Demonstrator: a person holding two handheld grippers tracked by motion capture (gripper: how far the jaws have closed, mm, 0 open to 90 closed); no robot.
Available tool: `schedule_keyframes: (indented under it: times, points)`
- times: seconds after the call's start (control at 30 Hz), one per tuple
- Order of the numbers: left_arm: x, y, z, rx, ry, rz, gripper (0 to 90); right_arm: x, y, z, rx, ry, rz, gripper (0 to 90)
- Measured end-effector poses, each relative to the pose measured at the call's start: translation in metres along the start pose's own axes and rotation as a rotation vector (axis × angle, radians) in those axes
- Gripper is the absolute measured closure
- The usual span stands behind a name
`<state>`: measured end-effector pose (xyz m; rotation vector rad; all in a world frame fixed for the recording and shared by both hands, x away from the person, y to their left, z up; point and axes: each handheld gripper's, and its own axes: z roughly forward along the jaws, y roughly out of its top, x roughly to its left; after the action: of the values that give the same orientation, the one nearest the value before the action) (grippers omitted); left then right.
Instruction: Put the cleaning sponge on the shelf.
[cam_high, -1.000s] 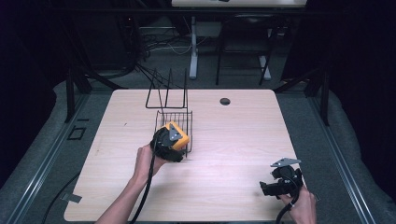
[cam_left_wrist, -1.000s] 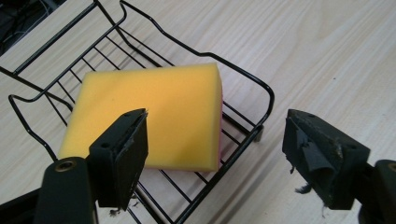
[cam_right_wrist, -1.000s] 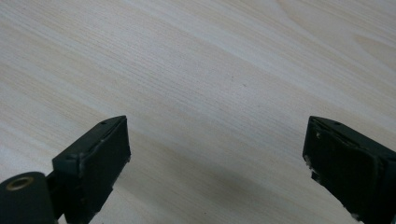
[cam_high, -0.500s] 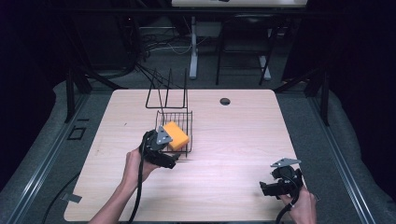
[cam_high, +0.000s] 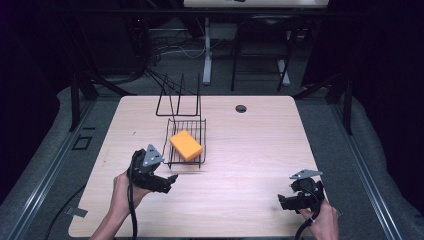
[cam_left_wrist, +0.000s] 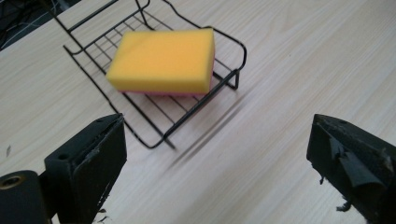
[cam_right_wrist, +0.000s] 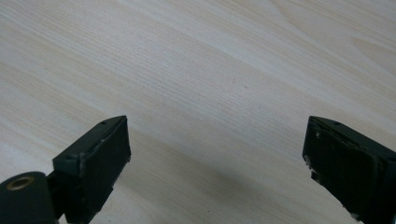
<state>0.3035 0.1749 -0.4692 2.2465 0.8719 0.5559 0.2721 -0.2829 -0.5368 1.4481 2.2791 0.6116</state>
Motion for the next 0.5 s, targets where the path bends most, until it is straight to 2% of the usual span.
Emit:
schedule_keyframes:
  times: [0.17, 0.3, 0.37, 0.5]
  points:
    - [0.002, -0.022, -0.008, 0.021, 0.008, -0.034, 1.6, 0.001, 0.001, 0.001, 0.004, 0.001, -0.008, 7.3]
    - [0.004, -0.040, -0.008, 0.031, 0.015, -0.064, 0.3, 0.002, 0.001, 0.002, 0.014, -0.001, -0.016, 7.3]
    - [0.004, -0.050, -0.007, 0.023, 0.014, -0.070, 0.3, 0.002, 0.001, 0.003, 0.012, 0.003, -0.012, 7.3]
    - [0.002, -0.067, -0.002, 0.034, 0.041, -0.068, 0.3, 0.002, 0.001, 0.004, 0.018, 0.001, -0.017, 7.3]
